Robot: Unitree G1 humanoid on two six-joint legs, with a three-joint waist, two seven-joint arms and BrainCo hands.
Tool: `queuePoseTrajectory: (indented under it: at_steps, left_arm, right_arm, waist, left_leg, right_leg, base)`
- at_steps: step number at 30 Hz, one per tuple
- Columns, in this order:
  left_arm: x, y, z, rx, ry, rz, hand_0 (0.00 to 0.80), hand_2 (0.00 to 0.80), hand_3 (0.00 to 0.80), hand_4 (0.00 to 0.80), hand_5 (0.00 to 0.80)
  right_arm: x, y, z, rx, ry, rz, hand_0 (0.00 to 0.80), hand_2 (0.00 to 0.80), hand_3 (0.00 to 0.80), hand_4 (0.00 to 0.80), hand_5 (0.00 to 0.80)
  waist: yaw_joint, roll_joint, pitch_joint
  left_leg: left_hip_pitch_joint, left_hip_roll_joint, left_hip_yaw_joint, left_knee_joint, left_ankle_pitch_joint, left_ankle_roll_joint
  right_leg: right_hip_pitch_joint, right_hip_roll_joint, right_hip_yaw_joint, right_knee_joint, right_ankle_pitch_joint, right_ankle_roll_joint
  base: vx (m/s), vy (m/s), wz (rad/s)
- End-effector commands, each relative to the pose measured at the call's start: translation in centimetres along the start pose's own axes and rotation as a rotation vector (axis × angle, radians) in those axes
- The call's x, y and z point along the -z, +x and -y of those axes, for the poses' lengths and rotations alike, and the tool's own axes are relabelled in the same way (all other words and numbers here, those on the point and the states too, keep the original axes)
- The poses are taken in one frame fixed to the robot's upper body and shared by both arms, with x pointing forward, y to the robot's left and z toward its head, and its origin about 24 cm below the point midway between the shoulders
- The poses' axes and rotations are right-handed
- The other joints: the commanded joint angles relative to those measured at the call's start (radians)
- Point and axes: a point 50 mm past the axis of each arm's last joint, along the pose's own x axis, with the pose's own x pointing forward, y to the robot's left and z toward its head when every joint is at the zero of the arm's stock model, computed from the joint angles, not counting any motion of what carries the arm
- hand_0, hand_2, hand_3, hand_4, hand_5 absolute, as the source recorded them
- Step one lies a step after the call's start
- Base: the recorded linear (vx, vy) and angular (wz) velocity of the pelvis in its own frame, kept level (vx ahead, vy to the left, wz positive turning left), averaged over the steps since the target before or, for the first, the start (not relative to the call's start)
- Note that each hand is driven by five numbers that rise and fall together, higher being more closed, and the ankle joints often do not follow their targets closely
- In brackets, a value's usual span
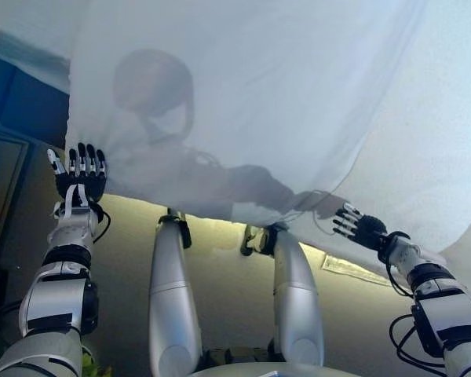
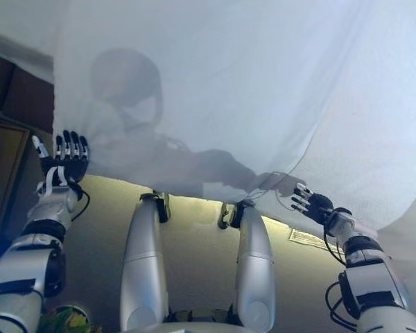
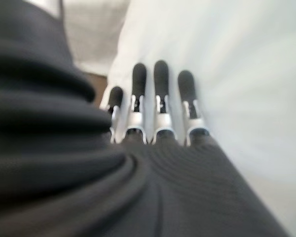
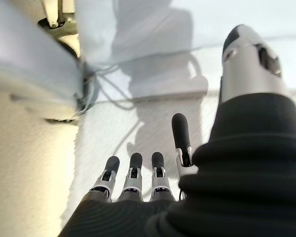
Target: Make the bed neatly
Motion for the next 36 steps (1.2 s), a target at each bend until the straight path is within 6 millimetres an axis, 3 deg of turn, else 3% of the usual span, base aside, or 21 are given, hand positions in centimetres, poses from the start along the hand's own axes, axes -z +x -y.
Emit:
queuePoseTrajectory:
  at_steps: [1, 7, 14, 19, 24, 29, 31, 32, 33, 36]
  left_arm:
    - [-1.8, -1.1, -2.0, -0.078, 0.014, 0.033, 0.0, 0.0, 0.0, 0.0, 0.0]
    - [-2.3, -2.3, -3.8, -0.139, 0.031, 0.012, 0.0, 0.0, 0.0, 0.0, 0.0]
    - [-1.1, -7.1, -10.1, -0.285, 0.025, -0.051, 0.0, 0.0, 0.0, 0.0, 0.0]
    - [-0.7, -12.6, -14.8, -0.411, 0.026, -0.125, 0.0, 0.0, 0.0, 0.0, 0.0]
    - [0.0, -16.7, -17.4, -0.488, 0.036, -0.221, 0.0, 0.0, 0.0, 0.0, 0.0]
    - [1.8, -19.3, -18.8, -0.536, 0.054, -0.326, 0.0, 0.0, 0.0, 0.0, 0.0]
    - [2.5, -20.4, -19.4, -0.574, 0.081, -0.362, 0.0, 0.0, 0.0, 0.0, 0.0]
    - [2.5, -20.6, -19.5, -0.581, 0.087, -0.367, 0.0, 0.0, 0.0, 0.0, 0.0]
    - [2.5, -21.1, -19.8, -0.6, 0.104, -0.382, 0.0, 0.0, 0.0, 0.0, 0.0]
    - [2.1, -22.0, -20.2, -0.655, 0.159, -0.418, 0.0, 0.0, 0.0, 0.0, 0.0]
  right_arm:
    - [1.0, -1.4, 2.5, 0.068, 0.061, 0.016, 0.0, 0.0, 0.0, 0.0, 0.0]
    - [1.4, -1.6, 2.8, 0.069, 0.088, 0.034, 0.0, 0.0, 0.0, 0.0, 0.0]
    - [2.7, -1.8, 3.3, 0.076, 0.124, 0.035, 0.0, 0.0, 0.0, 0.0, 0.0]
    - [5.6, -2.6, 4.4, 0.104, 0.163, 0.004, 0.0, 0.0, 0.0, 0.0, 0.0]
    - [9.3, -3.9, 5.6, 0.138, 0.223, -0.045, 0.0, 0.0, 0.0, 0.0, 0.0]
    - [12.7, -5.1, 6.1, 0.176, 0.293, -0.112, 0.0, 0.0, 0.0, 0.0, 0.0]
    - [14.5, -5.5, 6.0, 0.187, 0.325, -0.165, 0.0, 0.0, 0.0, 0.0, 0.0]
    - [14.8, -5.6, 6.0, 0.187, 0.331, -0.175, 0.0, 0.0, 0.0, 0.0, 0.0]
    - [15.7, -5.9, 6.0, 0.193, 0.334, -0.212, 0.0, 0.0, 0.0, 0.0, 0.0]
    - [17.5, -6.6, 6.0, 0.211, 0.334, -0.288, 0.0, 0.0, 0.0, 0.0, 0.0]
  waist:
    - [0.025, -0.02, -0.04]
    - [0.036, -0.012, -0.036]
    - [0.039, 0.027, -0.038]
    - [0.038, 0.053, -0.061]
    - [0.036, 0.073, -0.113]
    - [0.032, 0.095, -0.17]
    - [0.027, 0.103, -0.21]
    - [0.026, 0.105, -0.216]
    - [0.024, 0.109, -0.241]
    - [0.017, 0.12, -0.307]
  left_leg:
    - [0.019, -0.043, -0.016, -0.007, -0.075, 0.001]
    - [0.01, -0.047, -0.019, 0.007, -0.079, -0.002]
    - [0.116, -0.049, 0.018, -0.049, -0.075, -0.014]
    - [0.267, -0.058, 0.069, -0.162, -0.053, -0.035]
    - [0.453, -0.082, 0.103, -0.34, -0.002, -0.047]
    - [0.644, -0.106, 0.131, -0.511, 0.047, -0.049]
    - [0.731, -0.117, 0.156, -0.617, 0.103, -0.039]
    - [0.756, -0.119, 0.147, -0.631, 0.088, -0.047]
    - [0.796, -0.126, 0.166, -0.69, 0.127, -0.041]
    - [0.913, -0.139, 0.18, -0.831, 0.165, -0.038]
  right_leg:
    - [-0.022, -0.034, -0.037, -0.027, 0.102, 0.056]
    - [-0.03, -0.041, -0.043, -0.016, 0.099, 0.056]
    - [0.058, -0.039, -0.04, -0.062, 0.083, 0.058]
    - [0.199, -0.044, -0.048, -0.165, 0.082, 0.067]
    - [0.376, -0.057, -0.054, -0.341, 0.112, 0.084]
    - [0.57, -0.055, -0.077, -0.521, 0.146, 0.101]
    - [0.666, -0.04, -0.102, -0.636, 0.195, 0.1]
    - [0.69, -0.035, -0.094, -0.647, 0.181, 0.11]
    - [0.732, -0.029, -0.109, -0.707, 0.216, 0.106]
    - [0.839, -0.011, -0.11, -0.832, 0.261, 0.126]
  base:
    - [-0.032, -0.068, 0.0]
    - [-0.02, -0.063, 0.04]
    - [0.011, -0.013, 0.02]
    - [0.089, -0.014, 0.1]
    - [0.162, -0.017, 0.13]
    - [0.15, -0.005, 0.07]
    - [0.177, -0.029, -0.01]
    - [0.221, -0.03, -0.03]
    - [0.259, -0.029, -0.05]
    - [0.247, -0.024, -0.08]
